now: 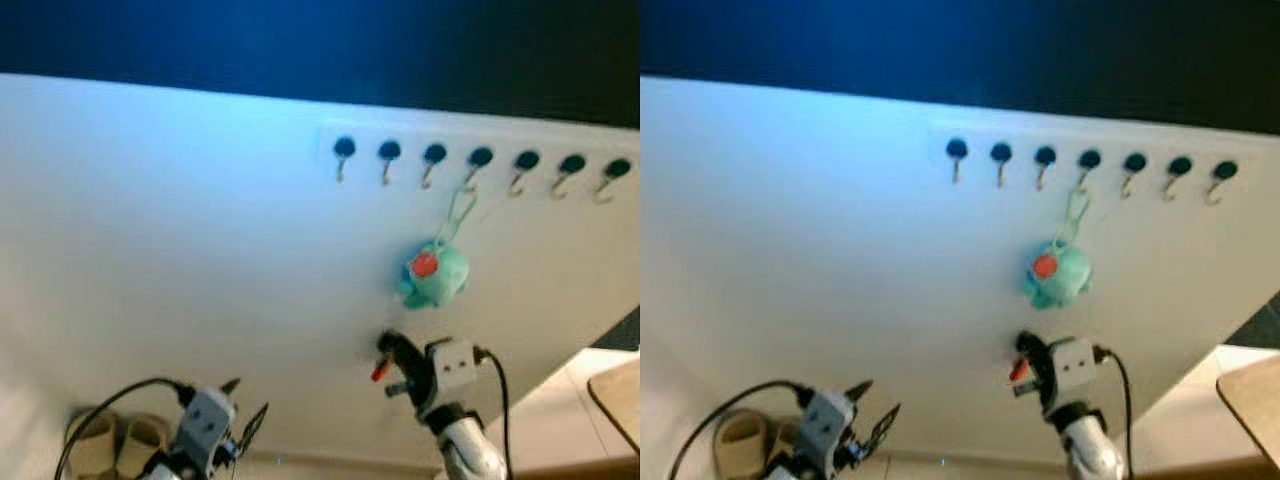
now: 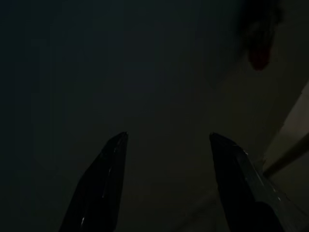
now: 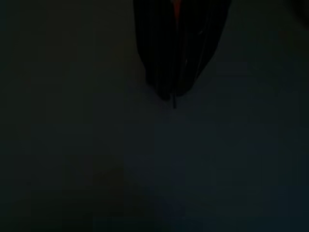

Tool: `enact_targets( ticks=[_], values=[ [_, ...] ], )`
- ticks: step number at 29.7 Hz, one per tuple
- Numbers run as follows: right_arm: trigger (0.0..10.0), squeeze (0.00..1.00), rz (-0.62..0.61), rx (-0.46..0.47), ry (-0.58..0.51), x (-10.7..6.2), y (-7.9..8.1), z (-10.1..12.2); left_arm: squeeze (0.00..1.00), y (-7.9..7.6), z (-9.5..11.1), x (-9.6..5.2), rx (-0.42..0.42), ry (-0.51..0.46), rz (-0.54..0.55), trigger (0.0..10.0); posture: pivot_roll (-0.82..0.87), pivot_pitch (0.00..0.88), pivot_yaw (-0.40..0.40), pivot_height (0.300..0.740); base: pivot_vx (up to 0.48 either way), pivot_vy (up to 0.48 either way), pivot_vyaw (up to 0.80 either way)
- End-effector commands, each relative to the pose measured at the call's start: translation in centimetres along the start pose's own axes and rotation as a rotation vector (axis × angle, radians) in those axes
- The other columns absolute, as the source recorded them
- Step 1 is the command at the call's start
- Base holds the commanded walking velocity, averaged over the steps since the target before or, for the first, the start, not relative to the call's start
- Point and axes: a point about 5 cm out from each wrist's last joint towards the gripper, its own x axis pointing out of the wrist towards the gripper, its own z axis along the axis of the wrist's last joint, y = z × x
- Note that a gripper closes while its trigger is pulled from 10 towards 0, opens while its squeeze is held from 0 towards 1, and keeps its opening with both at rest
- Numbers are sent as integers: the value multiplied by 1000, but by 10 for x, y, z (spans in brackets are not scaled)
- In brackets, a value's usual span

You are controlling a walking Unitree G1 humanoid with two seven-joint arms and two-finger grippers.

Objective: Hang keys on a hook

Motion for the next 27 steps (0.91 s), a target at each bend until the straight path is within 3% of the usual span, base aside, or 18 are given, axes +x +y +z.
enact_targets(
  ticks=[1,9,13,17,19,21,24,27],
  values=[
    [10000,0,27,17,-49,2,3,11,0,2,7,-2,9,-14,-17,10000,57,53,-54,740,0,0,0],
    [10000,0,136,92,-232,22,22,70,0,12,46,6,111,-98,-61,10000,54,59,-51,740,0,0,0],
    [10000,0,151,106,-316,34,26,99,0,14,61,13,120,-135,-71,10000,50,58,-50,740,0,0,0],
    [10000,0,155,108,-359,38,28,112,0,17,69,16,112,-162,-57,10000,49,60,-52,740,0,0,0],
    [10000,0,164,75,-424,42,32,135,0,21,81,19,104,-197,-31,10000,48,61,-55,740,0,0,0],
    [10000,0,164,75,-424,42,32,135,0,21,81,19,104,-197,-31,10000,48,61,-55,740,0,0,0],
    [10000,0,175,-12,-481,46,39,154,0,23,90,21,110,-210,-33,10000,48,69,-61,740,0,0,0],
    [10000,0,192,-43,-500,46,44,159,0,22,93,23,112,-215,-40,10000,49,72,-62,740,0,0,0]
  ],
)
